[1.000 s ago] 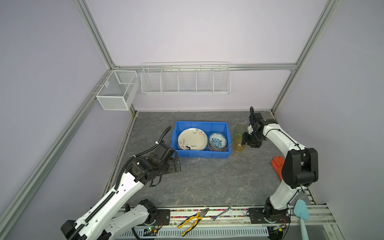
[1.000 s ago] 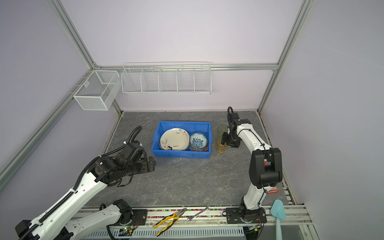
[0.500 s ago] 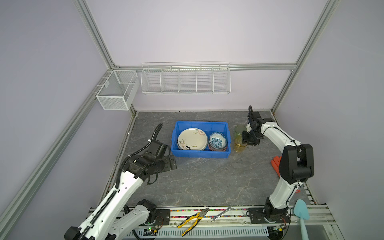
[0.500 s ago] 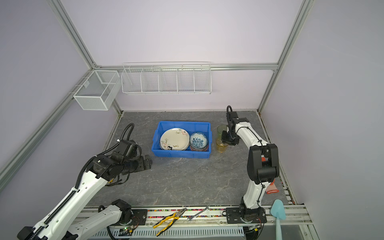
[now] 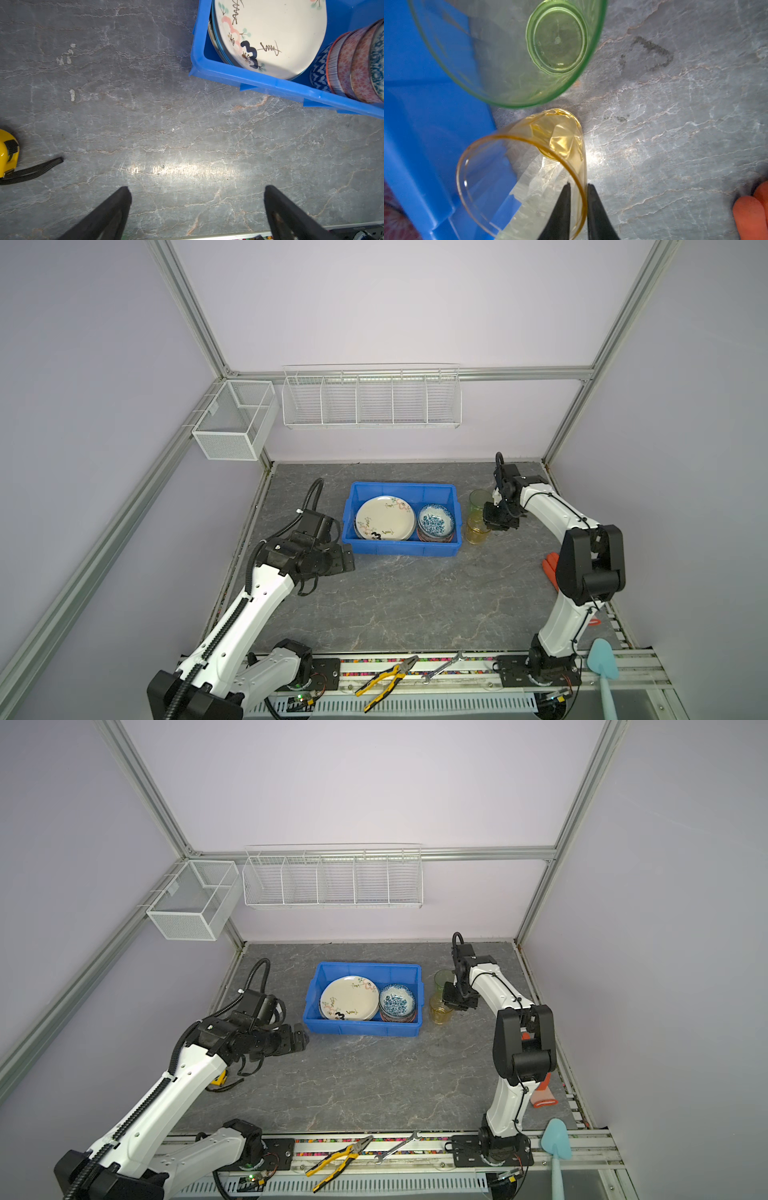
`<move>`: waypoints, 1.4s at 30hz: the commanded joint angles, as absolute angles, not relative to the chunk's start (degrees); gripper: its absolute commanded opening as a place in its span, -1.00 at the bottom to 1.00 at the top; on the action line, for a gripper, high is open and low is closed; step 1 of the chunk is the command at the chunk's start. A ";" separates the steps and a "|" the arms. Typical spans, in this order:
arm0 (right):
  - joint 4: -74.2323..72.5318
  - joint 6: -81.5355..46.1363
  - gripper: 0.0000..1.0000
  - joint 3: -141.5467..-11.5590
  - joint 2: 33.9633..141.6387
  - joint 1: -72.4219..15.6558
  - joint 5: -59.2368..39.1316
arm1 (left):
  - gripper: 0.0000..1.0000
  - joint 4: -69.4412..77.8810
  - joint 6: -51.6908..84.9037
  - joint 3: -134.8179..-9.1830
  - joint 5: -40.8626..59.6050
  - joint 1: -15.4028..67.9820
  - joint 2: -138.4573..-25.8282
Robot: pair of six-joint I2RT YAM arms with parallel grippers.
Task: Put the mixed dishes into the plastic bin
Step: 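Grasp the yellow-tinted cup rim with the right gripper while the left withdraws, then lift the yellow cup and carry it over the bin with the right gripper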
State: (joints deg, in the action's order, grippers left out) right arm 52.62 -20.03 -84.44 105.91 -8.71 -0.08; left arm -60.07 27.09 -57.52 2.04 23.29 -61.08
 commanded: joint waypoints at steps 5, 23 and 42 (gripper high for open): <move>54.41 -19.03 -0.77 -85.84 102.09 -8.70 0.29 | 0.99 -56.53 23.84 -59.11 6.21 21.85 -65.40; 67.77 -20.50 -0.87 -91.29 87.95 -10.56 1.05 | 0.99 -53.71 19.71 -70.97 9.50 21.59 -81.37; 67.24 -26.10 -0.87 -111.98 102.84 -18.45 2.55 | 0.99 -53.17 17.66 -76.93 12.07 21.55 -88.80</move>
